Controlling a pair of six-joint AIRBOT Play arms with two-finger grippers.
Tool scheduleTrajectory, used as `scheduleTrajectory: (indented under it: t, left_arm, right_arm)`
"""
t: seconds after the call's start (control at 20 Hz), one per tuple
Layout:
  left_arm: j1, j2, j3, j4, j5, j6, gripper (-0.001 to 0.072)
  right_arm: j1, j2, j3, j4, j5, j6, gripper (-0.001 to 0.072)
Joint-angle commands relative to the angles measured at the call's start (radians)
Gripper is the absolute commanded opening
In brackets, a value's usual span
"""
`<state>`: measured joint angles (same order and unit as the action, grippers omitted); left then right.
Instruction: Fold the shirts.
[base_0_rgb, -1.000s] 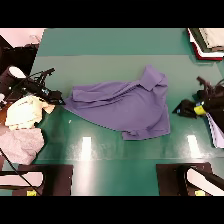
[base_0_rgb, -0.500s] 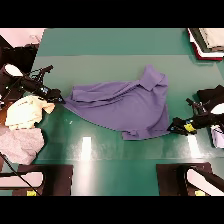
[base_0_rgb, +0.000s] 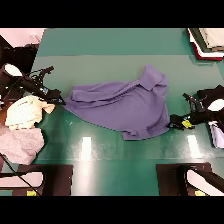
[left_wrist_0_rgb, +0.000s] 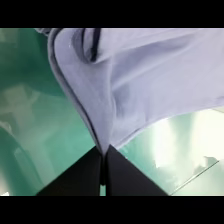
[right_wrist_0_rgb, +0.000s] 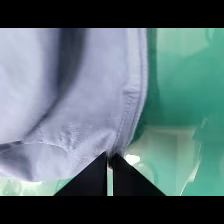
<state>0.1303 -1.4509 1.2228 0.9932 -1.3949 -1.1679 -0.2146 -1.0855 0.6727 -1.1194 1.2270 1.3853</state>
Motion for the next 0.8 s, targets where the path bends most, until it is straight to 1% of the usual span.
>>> scheduleTrajectory:
  t: [0.0,0.15,0.25,0.3,0.4,0.55,0.65,0.75]
  left_arm:
    - [-0.001,0.054,0.022,-0.044,0.037,-0.029,0.0024]
    - [-0.001,0.164,0.159,-0.064,0.083,-0.081,0.0024]
    - [-0.001,0.250,0.300,-0.074,0.135,-0.122,0.0024]
    - [-0.001,0.293,0.381,-0.081,0.170,-0.138,0.0024]
    - [-0.001,0.374,0.536,-0.082,0.241,-0.145,0.0024]
    - [-0.001,0.473,0.752,-0.081,0.325,-0.165,0.0024]
    - [-0.001,0.522,0.872,-0.082,0.357,-0.168,0.0024]
    - [-0.001,0.576,0.915,-0.082,0.393,-0.167,0.0024]
  right_arm:
    - [0.008,0.037,0.104,0.003,0.049,0.000,0.0014]
    - [-0.011,0.145,0.340,0.039,0.036,0.006,0.0014]
    - [-0.047,0.203,0.531,0.082,-0.024,0.035,0.0012]
    - [-0.064,0.224,0.645,0.080,-0.059,0.048,0.0012]
    - [-0.095,0.247,0.866,0.079,-0.093,0.048,0.0011]
    - [-0.140,0.250,1.170,0.077,-0.087,0.046,0.0012]
    - [-0.176,0.250,1.321,0.071,-0.076,0.046,0.0012]
    - [-0.222,0.250,1.423,0.071,-0.065,0.046,0.0012]
